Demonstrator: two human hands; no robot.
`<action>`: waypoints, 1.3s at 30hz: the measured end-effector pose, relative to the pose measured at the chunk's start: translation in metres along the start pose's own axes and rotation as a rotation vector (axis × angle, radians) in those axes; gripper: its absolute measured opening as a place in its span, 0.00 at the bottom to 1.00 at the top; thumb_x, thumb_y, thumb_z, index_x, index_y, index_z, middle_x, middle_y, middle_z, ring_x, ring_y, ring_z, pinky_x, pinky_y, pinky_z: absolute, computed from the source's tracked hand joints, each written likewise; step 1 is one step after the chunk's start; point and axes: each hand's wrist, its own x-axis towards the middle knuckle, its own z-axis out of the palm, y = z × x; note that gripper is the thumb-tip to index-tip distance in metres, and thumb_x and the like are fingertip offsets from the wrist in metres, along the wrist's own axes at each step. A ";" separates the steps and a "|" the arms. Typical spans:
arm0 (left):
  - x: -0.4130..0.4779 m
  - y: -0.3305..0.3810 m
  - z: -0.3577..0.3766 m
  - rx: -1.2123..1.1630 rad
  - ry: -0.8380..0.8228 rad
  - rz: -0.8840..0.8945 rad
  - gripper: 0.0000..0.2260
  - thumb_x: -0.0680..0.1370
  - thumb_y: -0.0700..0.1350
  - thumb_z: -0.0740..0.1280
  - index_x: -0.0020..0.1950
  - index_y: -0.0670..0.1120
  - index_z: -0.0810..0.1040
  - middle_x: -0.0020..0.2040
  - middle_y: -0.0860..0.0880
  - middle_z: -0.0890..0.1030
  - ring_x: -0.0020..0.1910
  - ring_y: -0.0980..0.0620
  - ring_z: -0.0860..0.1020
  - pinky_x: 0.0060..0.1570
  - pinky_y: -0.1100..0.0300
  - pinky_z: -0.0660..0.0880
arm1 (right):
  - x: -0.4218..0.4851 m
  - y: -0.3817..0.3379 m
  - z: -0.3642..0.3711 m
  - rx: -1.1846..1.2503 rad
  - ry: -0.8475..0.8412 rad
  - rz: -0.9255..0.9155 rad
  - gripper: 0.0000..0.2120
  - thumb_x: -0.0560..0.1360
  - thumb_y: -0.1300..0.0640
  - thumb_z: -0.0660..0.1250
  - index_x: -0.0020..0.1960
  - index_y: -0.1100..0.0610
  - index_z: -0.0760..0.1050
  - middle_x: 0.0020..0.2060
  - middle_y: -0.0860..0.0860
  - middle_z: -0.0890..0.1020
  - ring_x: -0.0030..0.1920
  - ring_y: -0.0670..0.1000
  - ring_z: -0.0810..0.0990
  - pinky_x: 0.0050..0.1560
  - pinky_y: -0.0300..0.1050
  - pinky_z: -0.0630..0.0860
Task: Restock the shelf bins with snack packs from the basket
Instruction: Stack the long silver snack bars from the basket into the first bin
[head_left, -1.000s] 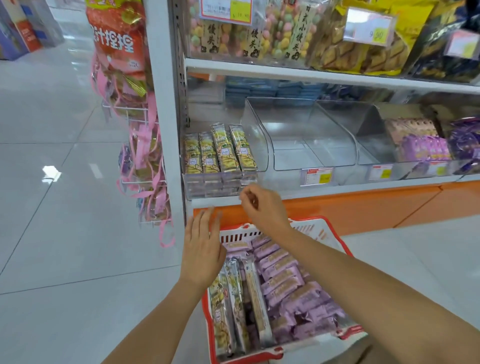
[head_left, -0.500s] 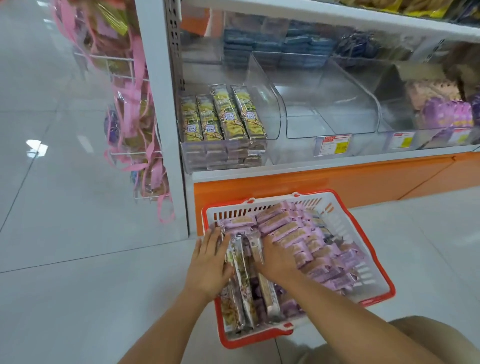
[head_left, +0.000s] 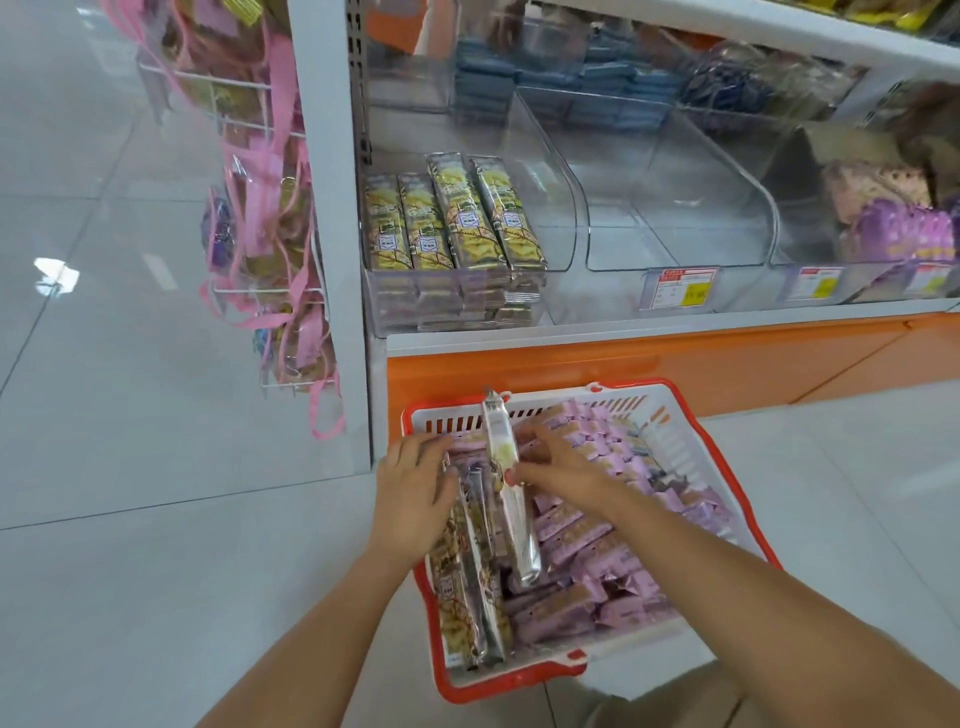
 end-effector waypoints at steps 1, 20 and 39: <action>0.007 0.003 -0.001 -0.108 0.004 -0.070 0.22 0.81 0.55 0.54 0.68 0.46 0.76 0.60 0.47 0.77 0.64 0.49 0.68 0.62 0.55 0.64 | -0.001 -0.005 -0.004 0.099 -0.036 -0.003 0.25 0.74 0.62 0.71 0.68 0.53 0.68 0.56 0.56 0.79 0.53 0.55 0.81 0.56 0.53 0.79; 0.055 0.083 -0.051 -0.705 0.316 -0.543 0.15 0.76 0.58 0.70 0.48 0.46 0.79 0.40 0.48 0.83 0.41 0.45 0.83 0.51 0.46 0.79 | -0.055 -0.061 -0.013 -0.323 0.129 -0.405 0.25 0.68 0.50 0.78 0.59 0.52 0.69 0.48 0.50 0.79 0.47 0.52 0.80 0.46 0.44 0.78; 0.063 0.068 -0.106 0.255 0.590 0.172 0.26 0.72 0.39 0.64 0.71 0.42 0.70 0.73 0.41 0.69 0.75 0.41 0.62 0.75 0.44 0.54 | -0.086 -0.190 -0.065 -0.397 0.339 -0.654 0.13 0.70 0.55 0.77 0.51 0.50 0.77 0.43 0.55 0.80 0.39 0.47 0.76 0.41 0.41 0.76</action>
